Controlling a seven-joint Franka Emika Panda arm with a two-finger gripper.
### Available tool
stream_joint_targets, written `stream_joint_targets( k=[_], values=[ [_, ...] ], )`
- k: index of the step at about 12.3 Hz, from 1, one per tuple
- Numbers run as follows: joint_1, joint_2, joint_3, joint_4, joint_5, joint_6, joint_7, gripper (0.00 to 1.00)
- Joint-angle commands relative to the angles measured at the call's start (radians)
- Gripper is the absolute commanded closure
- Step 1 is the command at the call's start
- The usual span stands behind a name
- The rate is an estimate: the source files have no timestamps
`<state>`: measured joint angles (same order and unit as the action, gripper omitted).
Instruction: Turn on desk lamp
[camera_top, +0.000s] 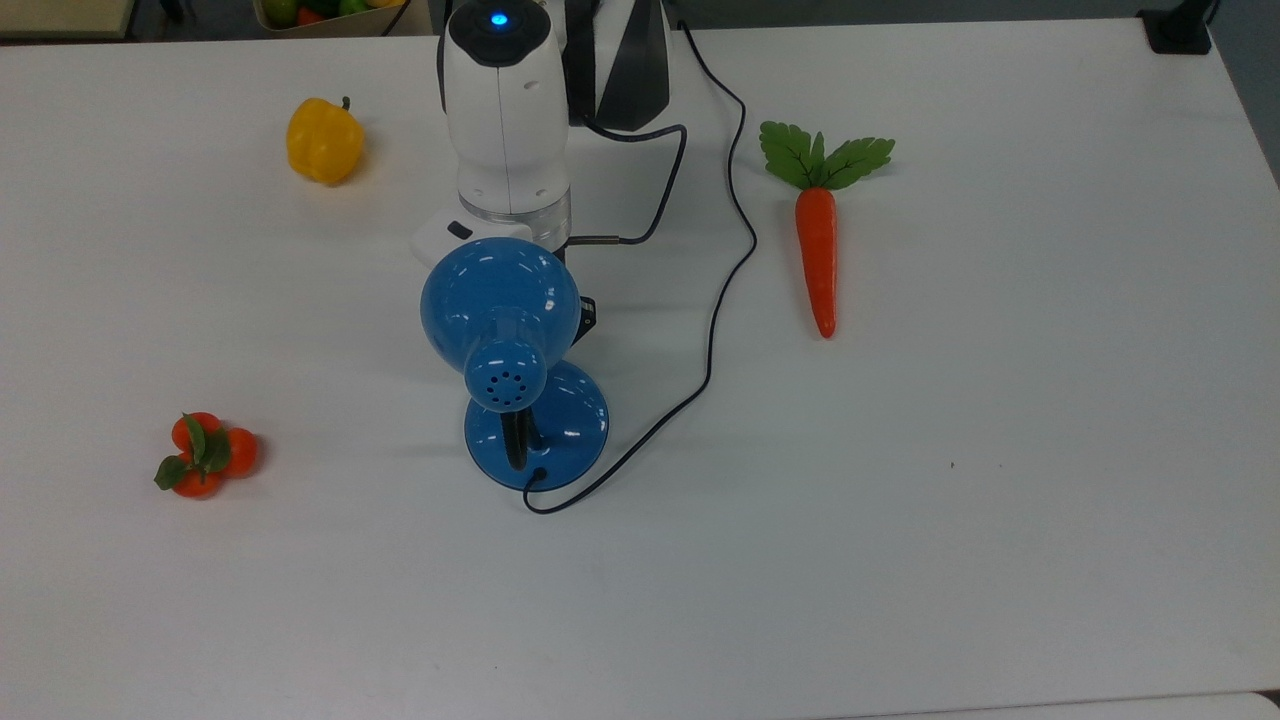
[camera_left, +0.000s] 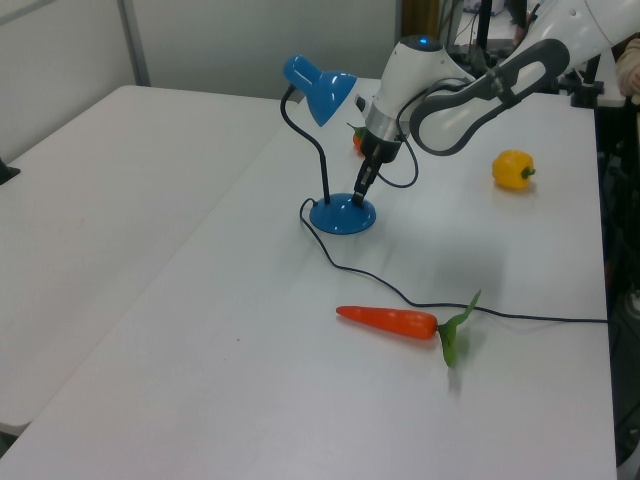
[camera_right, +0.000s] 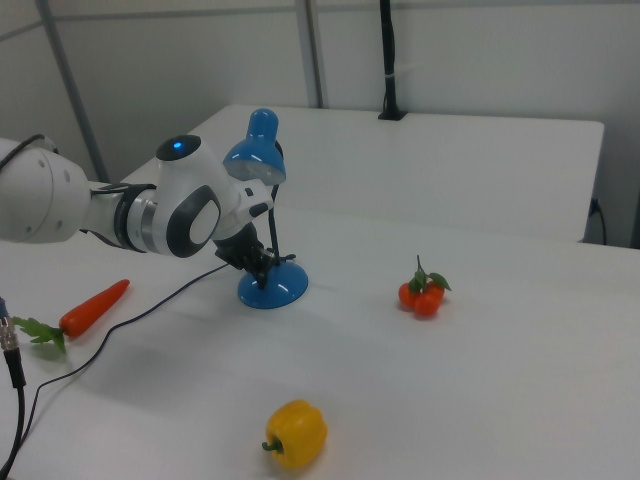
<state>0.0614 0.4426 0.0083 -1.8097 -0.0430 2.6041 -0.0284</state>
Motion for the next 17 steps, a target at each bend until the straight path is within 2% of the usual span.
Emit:
stream_joint_targets(
  k=[1, 5, 8, 10, 13, 17],
  values=[
    [0.006, 0.027, -0.005, 0.004, -0.006, 0.048, 0.021, 1.0],
    [0.003, 0.024, -0.005, 0.004, -0.028, 0.045, 0.021, 1.0],
    [0.002, -0.019, -0.005, -0.005, -0.028, 0.01, 0.021, 1.0],
    [0.002, -0.057, -0.005, -0.003, -0.028, -0.102, 0.021, 1.0],
    [0.002, -0.154, -0.005, -0.002, -0.037, -0.364, 0.019, 1.0],
    [0.008, -0.309, -0.005, 0.007, -0.086, -0.672, 0.021, 1.0]
  ],
)
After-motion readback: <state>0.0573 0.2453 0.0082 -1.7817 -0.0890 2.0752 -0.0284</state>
